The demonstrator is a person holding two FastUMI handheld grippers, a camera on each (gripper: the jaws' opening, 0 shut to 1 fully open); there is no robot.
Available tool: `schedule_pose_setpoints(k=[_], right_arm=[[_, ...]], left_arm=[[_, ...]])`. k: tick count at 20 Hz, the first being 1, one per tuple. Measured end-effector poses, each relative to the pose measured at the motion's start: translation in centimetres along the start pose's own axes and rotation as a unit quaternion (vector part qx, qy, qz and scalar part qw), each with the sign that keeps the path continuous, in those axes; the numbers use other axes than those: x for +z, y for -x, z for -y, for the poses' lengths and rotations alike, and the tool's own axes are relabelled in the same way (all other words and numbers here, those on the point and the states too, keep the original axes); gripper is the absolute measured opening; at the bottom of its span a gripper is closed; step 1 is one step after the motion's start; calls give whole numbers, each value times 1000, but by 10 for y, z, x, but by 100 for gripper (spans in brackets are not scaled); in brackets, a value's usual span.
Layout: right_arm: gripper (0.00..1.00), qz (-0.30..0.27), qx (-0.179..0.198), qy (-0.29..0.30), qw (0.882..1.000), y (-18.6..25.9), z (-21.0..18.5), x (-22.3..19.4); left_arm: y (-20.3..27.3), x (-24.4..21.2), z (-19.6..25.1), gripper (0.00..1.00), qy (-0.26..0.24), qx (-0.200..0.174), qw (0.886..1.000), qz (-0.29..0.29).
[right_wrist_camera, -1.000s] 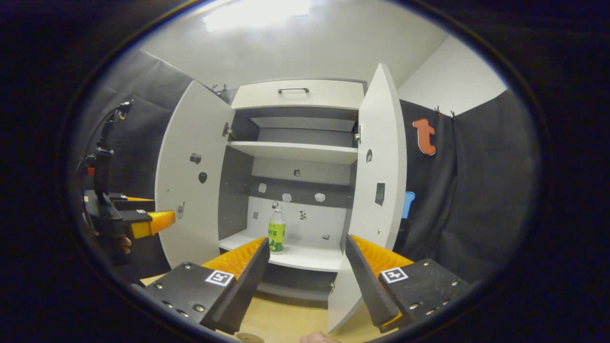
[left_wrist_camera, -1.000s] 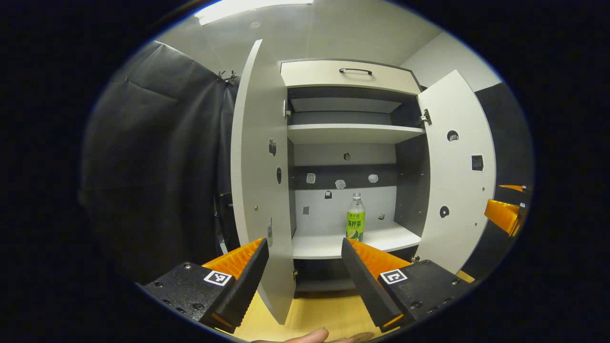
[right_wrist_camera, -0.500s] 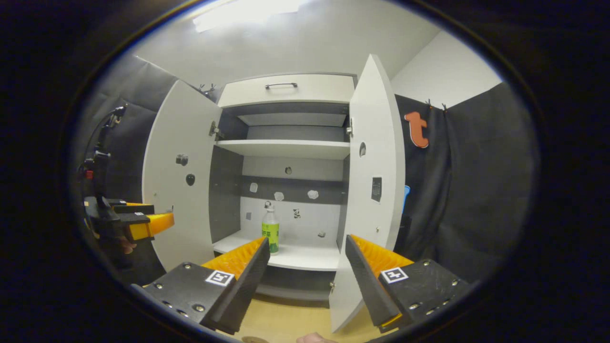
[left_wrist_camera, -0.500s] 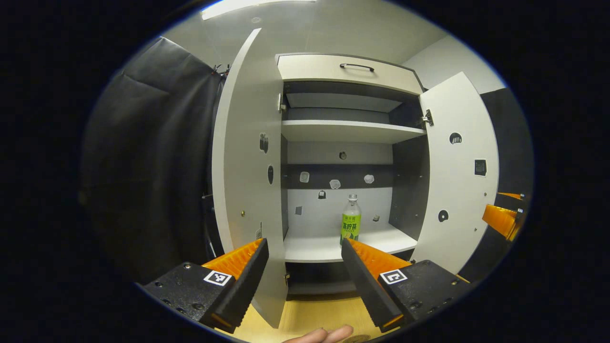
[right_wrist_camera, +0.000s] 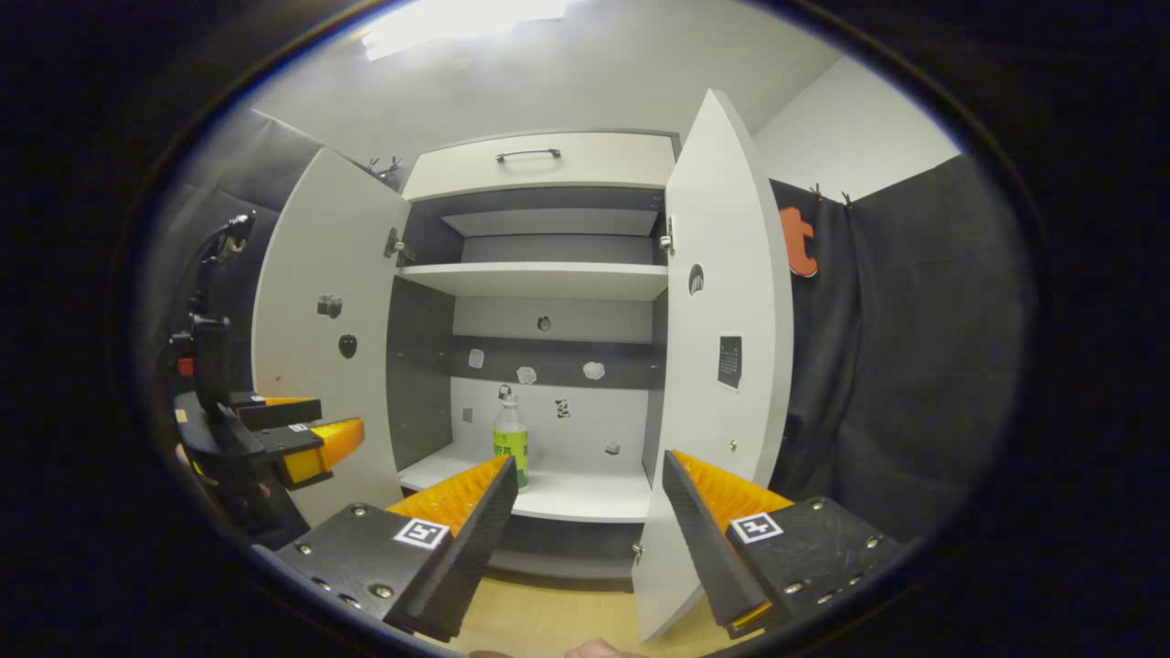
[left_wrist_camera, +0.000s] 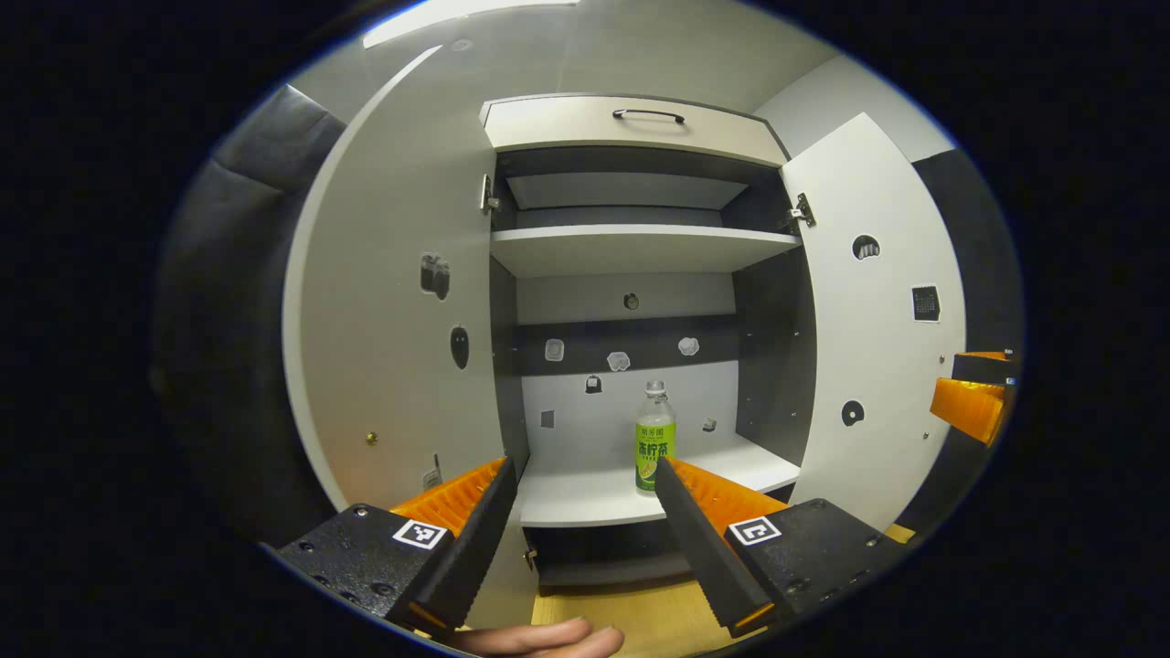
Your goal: Grasp the bottle in the cabinet with the left hand and place it on the coaster, then close the right door with the right hand and the left door with the left hand.
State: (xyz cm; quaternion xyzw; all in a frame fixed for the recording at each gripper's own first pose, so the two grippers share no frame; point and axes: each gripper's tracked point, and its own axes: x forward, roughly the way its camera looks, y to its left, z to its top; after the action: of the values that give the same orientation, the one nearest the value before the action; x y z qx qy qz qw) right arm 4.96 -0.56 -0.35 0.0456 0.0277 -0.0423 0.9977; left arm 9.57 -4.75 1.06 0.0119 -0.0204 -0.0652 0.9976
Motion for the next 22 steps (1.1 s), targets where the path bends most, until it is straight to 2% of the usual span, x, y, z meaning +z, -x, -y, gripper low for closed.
schedule_pose_setpoints(k=[1,2,5,9,13,18,19,20,22], right_arm=[[99,-2,-3,-4,1000,-3,2,1],[96,-1,-5,-9,1000,-4,1,4],[96,3,-18,-10,1000,-12,9,9],[96,-6,-25,-13,1000,-17,10,6],[96,-14,-40,-6,999,-20,14,3],[96,-29,-51,1,998,-18,19,-6],[99,-29,-53,3,998,-17,20,-5],[93,-25,-55,5,998,-15,21,-4],[93,-11,-61,7,998,-13,25,3]], left_arm=[[-8,-4,6,96,3,-6,1000,-5],[-17,-6,10,96,6,-13,1000,-7],[-49,-12,23,96,5,-24,1000,-10],[-99,-20,42,96,28,-38,999,-5],[-145,-44,63,96,37,-60,997,-26],[-194,-54,74,97,35,-61,997,-20],[-202,-57,76,97,34,-63,997,-19],[-212,-59,80,97,34,-67,997,-20],[-229,-68,83,97,37,-66,997,-26]])
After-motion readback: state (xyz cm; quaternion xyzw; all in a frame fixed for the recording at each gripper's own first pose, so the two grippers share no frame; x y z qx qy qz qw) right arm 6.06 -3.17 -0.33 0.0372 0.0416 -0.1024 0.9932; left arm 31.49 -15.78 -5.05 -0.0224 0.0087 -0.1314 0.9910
